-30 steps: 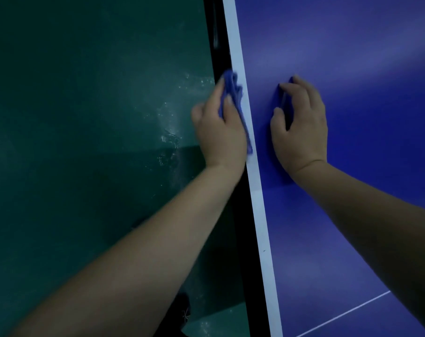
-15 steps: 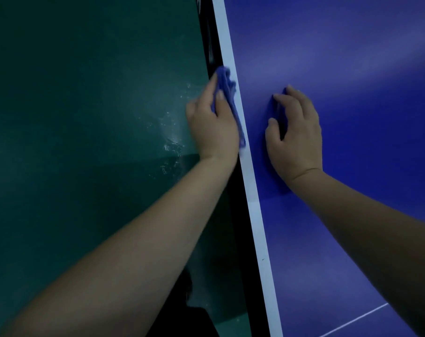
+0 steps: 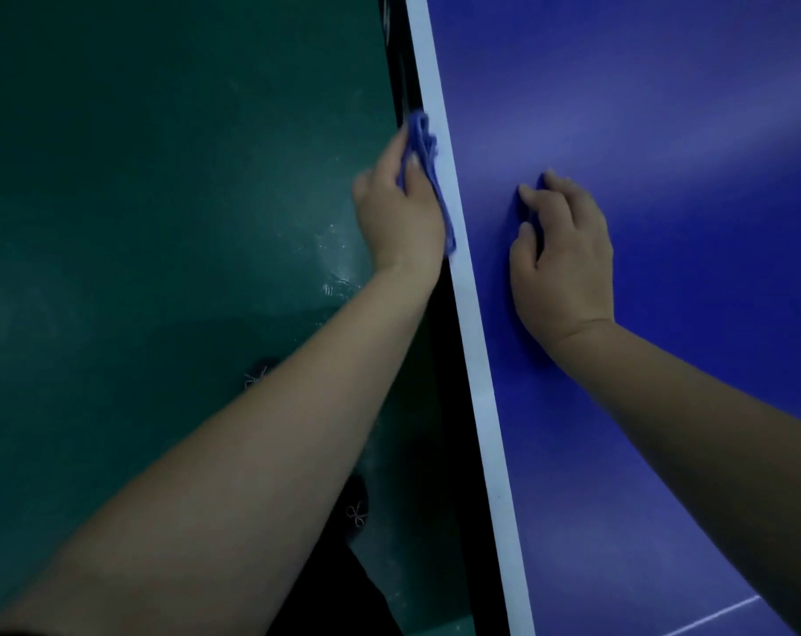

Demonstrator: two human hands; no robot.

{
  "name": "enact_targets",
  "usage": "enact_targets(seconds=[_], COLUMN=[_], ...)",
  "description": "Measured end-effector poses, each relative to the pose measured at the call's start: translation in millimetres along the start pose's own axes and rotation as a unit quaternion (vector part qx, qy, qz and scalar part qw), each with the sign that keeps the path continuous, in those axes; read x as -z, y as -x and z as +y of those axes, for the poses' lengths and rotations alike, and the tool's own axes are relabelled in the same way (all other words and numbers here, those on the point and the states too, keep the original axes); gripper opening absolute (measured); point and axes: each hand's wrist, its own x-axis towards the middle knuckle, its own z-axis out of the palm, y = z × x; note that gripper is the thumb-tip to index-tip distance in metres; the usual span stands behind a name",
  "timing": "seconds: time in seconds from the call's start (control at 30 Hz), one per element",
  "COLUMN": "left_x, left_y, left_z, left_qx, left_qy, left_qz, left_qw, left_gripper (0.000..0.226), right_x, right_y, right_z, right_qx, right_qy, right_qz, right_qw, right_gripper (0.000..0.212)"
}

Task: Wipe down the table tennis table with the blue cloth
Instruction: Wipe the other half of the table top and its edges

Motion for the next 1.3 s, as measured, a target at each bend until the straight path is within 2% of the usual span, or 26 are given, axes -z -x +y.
enact_targets(seconds=[0.07, 0.2, 0.3, 0.4, 0.5, 0.6, 0.7, 0.83, 0.93, 1.0, 1.1, 1.2, 1.3], left_x=[-9.0, -5.8, -3.3, -14.3, -25.7, -20.9, -16.7, -37.3, -44.7, -40.9, -30.4, -40.0, -54.5], left_y=[-32.8, -30.8, -4.3, -47.9, -101.7, -89.8, -64.6, -132.8, -173.6, -162.4, -121.2, -150.7, -211.7], left_z=[2.8, -17.1, -16.5, 4.0, 15.8, 6.4, 6.1, 38.6, 44.6, 41.0, 45.3, 54.1, 63.4], left_qx=[0.021, 0.138, 0.083, 0.017, 0.057, 0.100, 0.093, 0.015, 0.079, 0.111, 0.065, 0.004, 0.047], left_qy=[-0.008, 0.017, 0.037, 0.018, 0.017, 0.028, 0.048, 0.026, 0.009, 0.013, 0.033, 0.022, -0.003], left_qz=[-0.006, -0.011, -0.011, -0.006, -0.010, -0.022, -0.021, -0.017, -0.020, -0.027, -0.023, -0.022, -0.017], left_qw=[1.000, 0.990, 0.996, 1.000, 0.998, 0.994, 0.994, 0.999, 0.997, 0.993, 0.997, 0.999, 0.999], left_gripper=[0.035, 0.037, 0.035, 0.036, 0.038, 0.039, 0.038, 0.039, 0.039, 0.040, 0.039, 0.040, 0.039], right_x=[0.4, -4.6, -13.0, -27.5, -37.5, -41.3, -42.2, -42.9, -41.6, -41.1, -41.0, -42.4, -42.3], right_y=[0.4, -20.9, -68.7, -129.0, -183.2, -218.6, -228.9, -228.5, -229.6, -228.6, -227.1, -227.2, -228.2], right_z=[0.9, -9.3, -25.1, -40.8, -44.8, -41.3, -37.8, -36.8, -38.4, -39.3, -39.8, -39.2, -38.9], right_qx=[-0.003, 0.000, 0.021, 0.039, 0.009, -0.032, -0.052, -0.062, -0.069, -0.070, -0.070, -0.070, -0.068], right_qy=[0.013, 0.020, 0.025, 0.033, 0.023, 0.019, 0.016, 0.014, 0.009, 0.003, -0.001, -0.003, -0.009], right_qz=[0.000, 0.000, 0.003, -0.004, -0.004, 0.016, 0.025, 0.022, 0.023, 0.021, 0.021, 0.022, 0.023], right_qw=[1.000, 1.000, 0.999, 0.999, 1.000, 0.999, 0.998, 0.998, 0.997, 0.997, 0.997, 0.997, 0.997], right_gripper=[0.038, 0.039, 0.041, 0.041, 0.042, 0.042, 0.043, 0.044, 0.045, 0.045, 0.046, 0.046, 0.045])
